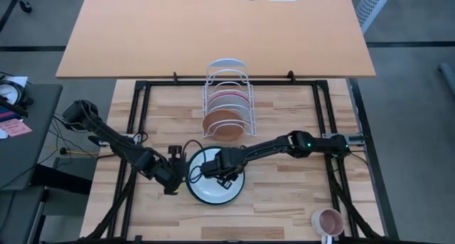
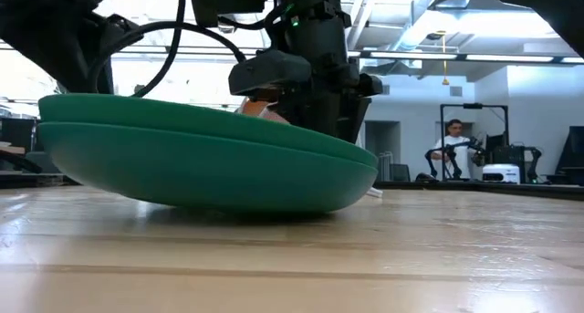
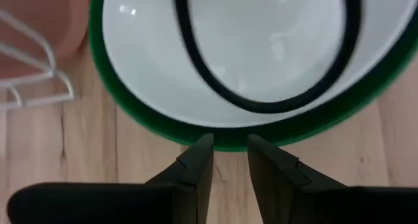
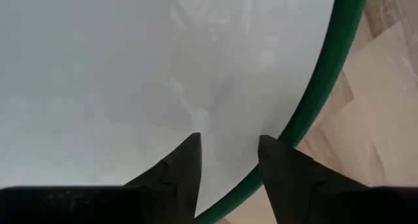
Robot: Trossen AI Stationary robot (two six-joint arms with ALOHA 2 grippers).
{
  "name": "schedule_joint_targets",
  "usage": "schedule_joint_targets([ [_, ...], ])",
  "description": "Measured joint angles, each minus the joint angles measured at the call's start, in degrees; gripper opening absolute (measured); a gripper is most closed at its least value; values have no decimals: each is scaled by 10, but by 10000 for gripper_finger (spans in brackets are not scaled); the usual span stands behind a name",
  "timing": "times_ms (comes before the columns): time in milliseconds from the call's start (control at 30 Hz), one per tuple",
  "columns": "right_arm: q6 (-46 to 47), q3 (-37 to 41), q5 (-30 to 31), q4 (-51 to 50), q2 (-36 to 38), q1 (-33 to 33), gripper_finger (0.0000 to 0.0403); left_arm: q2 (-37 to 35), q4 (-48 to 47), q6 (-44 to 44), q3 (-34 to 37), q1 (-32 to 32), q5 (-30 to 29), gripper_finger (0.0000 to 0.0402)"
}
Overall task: Sort dishes
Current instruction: Put the white plate on the dish rack
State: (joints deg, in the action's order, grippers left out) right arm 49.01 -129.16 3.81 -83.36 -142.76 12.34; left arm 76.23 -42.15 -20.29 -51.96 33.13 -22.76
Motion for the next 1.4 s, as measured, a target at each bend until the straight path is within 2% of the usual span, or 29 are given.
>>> schedule_joint_targets([
  [333, -21, 0, 7, 31, -1, 0, 157, 19, 39, 160, 13, 47, -9, 103],
  [600, -36, 5, 6, 40, -1, 0, 157, 59, 42, 227, 13, 70, -122, 141],
  [733, -28, 5, 4, 27, 3, 1, 157, 59, 0, 211, 8, 81, -170, 155],
  [933, 25, -47, 21, -4, 3, 21, 152, 52, -96, 116, -27, 93, -199, 157],
  [1233, 94, -51, 37, -67, 5, 70, 92, 53, -85, 70, -34, 117, -200, 147],
  [1400, 80, -51, 38, -64, 5, 79, 54, 53, -74, 72, -34, 129, -202, 144],
])
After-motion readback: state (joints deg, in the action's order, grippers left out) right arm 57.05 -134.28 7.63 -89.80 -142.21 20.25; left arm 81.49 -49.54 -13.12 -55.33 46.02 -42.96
